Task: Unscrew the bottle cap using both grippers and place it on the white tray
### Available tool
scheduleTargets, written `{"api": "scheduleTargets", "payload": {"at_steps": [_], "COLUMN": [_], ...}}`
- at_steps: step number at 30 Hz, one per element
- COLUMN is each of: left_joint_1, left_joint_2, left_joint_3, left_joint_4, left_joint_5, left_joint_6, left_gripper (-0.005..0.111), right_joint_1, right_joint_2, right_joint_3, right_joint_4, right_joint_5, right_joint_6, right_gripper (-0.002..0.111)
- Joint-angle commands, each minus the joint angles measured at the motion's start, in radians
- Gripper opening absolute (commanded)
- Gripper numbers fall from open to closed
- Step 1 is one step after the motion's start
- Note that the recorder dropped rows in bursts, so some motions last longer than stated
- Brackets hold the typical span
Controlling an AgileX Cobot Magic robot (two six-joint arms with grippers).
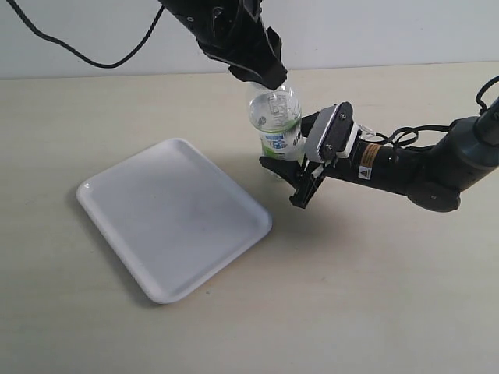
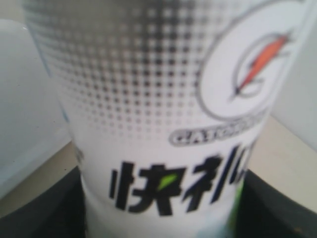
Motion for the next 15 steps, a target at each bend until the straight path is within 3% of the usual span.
{"api": "scheduleTargets", "payload": {"at_steps": [1, 9, 15], "left_joint_1": [-0.003, -0.003, -0.003], "left_joint_2": [-0.025, -0.025, -0.025], "left_joint_3": [-0.022, -0.022, -0.022], "left_joint_4": [-0.037, -0.037, -0.032], "left_joint_5": [-0.014, -0.014, -0.014], "left_joint_6": [-0.024, -0.046, -0.042], "left_gripper": [0.031, 0.06, 0.063], "right_joint_1": [-0.003, -0.003, -0.003], "right_joint_2": [0.003, 0.003, 0.003], "right_joint_3": [0.002, 0.002, 0.002], "right_joint_4": [0.014, 0.014, 0.014], "right_joint_5": [0.084, 0.084, 0.084], "right_joint_6": [-0.004, -0.004, 0.014], "right_gripper": [0.0, 0.0, 0.0]}}
